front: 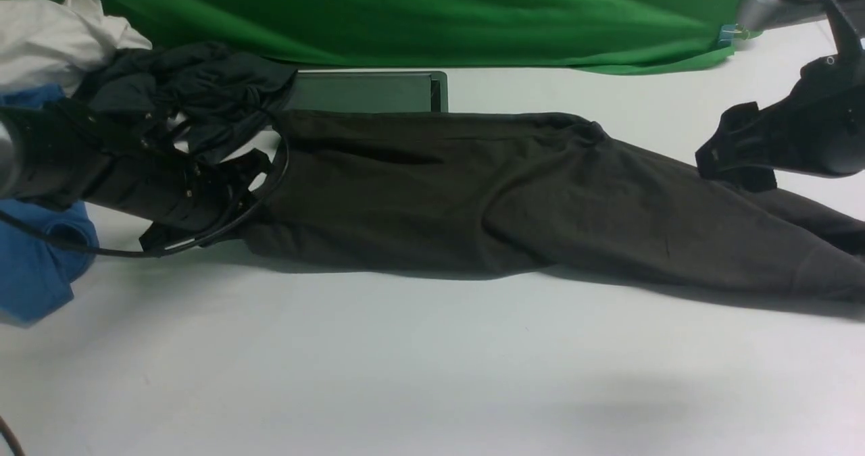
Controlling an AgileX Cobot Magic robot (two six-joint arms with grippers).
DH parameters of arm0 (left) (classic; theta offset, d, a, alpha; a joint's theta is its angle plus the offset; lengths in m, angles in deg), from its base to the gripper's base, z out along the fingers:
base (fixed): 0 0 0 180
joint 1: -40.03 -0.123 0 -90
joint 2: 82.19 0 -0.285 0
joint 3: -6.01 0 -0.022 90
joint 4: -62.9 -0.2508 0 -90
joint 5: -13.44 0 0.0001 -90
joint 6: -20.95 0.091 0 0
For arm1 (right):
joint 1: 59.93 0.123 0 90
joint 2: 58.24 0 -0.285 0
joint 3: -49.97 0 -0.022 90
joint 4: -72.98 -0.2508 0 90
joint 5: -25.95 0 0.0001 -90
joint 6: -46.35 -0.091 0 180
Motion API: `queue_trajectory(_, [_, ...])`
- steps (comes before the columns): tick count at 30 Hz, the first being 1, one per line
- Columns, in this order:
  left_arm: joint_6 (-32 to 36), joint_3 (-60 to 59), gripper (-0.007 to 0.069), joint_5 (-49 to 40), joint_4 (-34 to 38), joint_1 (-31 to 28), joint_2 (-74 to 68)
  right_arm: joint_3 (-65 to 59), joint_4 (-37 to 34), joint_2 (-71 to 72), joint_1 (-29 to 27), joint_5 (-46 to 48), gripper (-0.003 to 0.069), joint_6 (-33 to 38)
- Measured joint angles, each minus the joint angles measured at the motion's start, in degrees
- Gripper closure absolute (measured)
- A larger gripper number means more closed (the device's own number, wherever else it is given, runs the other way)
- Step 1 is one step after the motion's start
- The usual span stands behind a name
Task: Fold a long-sleeved shirt on a white desktop.
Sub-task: 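Grasp the waist and leg ends of the folded dark trousers and straighten them on the table, then fold the garment over onto itself on the table with the left gripper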
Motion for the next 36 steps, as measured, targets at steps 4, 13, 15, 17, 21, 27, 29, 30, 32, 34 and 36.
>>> queue_trajectory(4, [0.2,-0.5,0.0475,-2.0,-1.9,-1.2,1.3,0.0,-4.9,1.8,0.0,0.2,0.0442,3.9])
queue_trajectory(13, [0.9,-5.7,0.0475,-3.0,-2.5,-7.7,10.2,0.0,-6.7,11.7,0.0,-1.5,0.0641,5.8])
queue_trajectory(15, [2.6,-5.8,0.0475,-3.1,-0.2,-8.5,11.8,0.0,-6.8,13.3,0.0,-2.5,0.0641,5.8])
queue_trajectory(17, [3.9,-5.8,0.0475,-3.1,1.7,-8.7,13.1,0.0,-6.8,14.1,0.0,-3.1,0.0641,5.8])
queue_trajectory(21, [8.3,-2.7,0.0475,-3.9,8.5,-8.3,17.1,0.0,-6.8,16.2,0.0,-4.2,0.0641,5.6])
queue_trajectory(27, [9.3,11.0,0.0475,-3.6,10.6,1.6,16.6,0.1,-6.9,17.0,0.0,-4.4,0.0637,5.1])
queue_trajectory(29, [9.3,18.4,0.0475,-3.2,10.8,9.0,13.6,0.1,-6.9,17.0,0.0,-4.4,0.0633,4.9])
queue_trajectory(30, [9.3,21.3,0.0475,-3.1,10.8,11.9,12.0,0.2,-6.9,17.0,0.0,-4.4,0.0630,4.8])
queue_trajectory(32, [9.1,29.1,0.0475,-3.7,11.0,19.4,7.1,0.2,-6.9,17.0,0.0,-4.4,0.0624,4.7])
queue_trajectory(34, [8.9,34.7,0.0475,-5.1,11.1,24.6,2.9,0.2,-6.9,17.1,0.0,-4.1,0.0622,4.6])
queue_trajectory(36, [8.4,43.1,0.0475,-9.2,11.4,32.5,-5.2,0.2,-6.9,17.5,0.0,-3.3,0.0618,4.6])
